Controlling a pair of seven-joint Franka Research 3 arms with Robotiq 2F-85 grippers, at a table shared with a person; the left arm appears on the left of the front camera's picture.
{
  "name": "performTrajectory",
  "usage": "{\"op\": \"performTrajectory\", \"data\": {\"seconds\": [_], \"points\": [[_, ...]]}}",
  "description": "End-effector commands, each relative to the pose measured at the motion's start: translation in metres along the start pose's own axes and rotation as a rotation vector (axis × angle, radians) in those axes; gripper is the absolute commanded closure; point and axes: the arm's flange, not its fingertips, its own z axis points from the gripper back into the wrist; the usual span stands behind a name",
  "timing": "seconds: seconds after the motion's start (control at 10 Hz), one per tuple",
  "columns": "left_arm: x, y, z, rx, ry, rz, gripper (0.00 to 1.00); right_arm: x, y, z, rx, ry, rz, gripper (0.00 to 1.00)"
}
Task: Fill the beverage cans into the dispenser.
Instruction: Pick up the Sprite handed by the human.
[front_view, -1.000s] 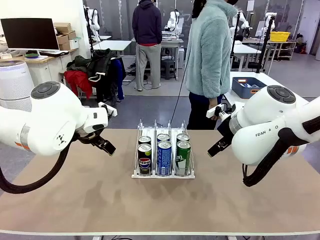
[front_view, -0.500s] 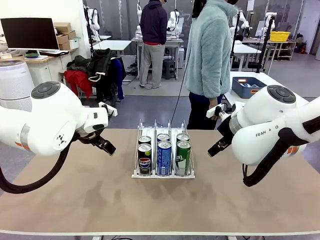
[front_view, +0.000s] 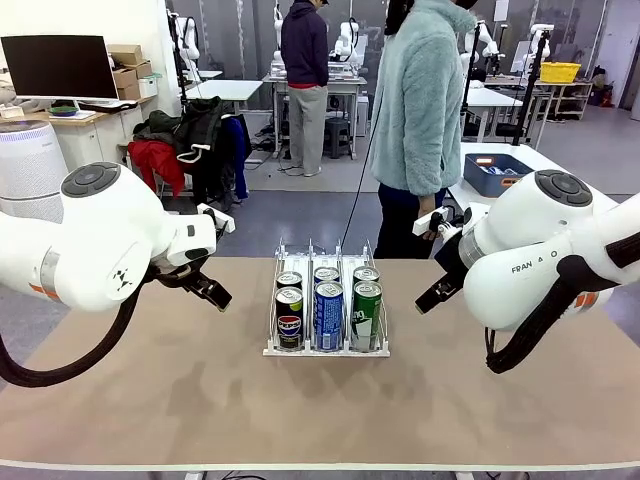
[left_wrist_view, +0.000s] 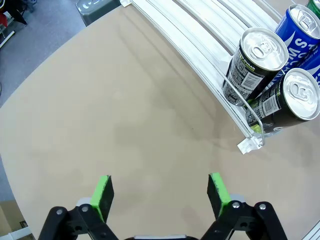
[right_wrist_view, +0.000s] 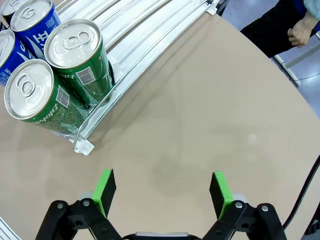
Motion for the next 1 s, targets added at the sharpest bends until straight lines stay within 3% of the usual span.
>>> {"op": "performTrajectory", "data": {"seconds": [0.0,0.1,0.2,0.4,0.6,0.9], "points": [[0.000,0.001,0.000,0.001,0.000,0.003,0.00,0.000,0.000,0.000,0.000,0.000,0.000,0.00],[0.000,0.000,0.000,0.000,0.000,0.000,0.00,0.000,0.000,0.000,0.000,0.000,0.000,0.00],[0.020,-0.005,-0.004,-0.036,0.037,0.019,0.00,0.007,-0.010,0.013,0.109,0.013,0.025,0.00],[0.033,0.009,0.014,-0.139,0.061,-0.013,0.00,0.011,-0.015,0.030,0.204,-0.024,-0.030,0.00],[0.039,0.021,0.053,-0.208,0.026,-0.001,0.00,0.022,-0.033,0.065,0.278,-0.028,-0.010,0.00],[0.048,0.033,0.145,-0.362,-0.080,-0.151,0.00,0.039,-0.050,0.140,0.363,-0.061,0.014,0.00]]}}
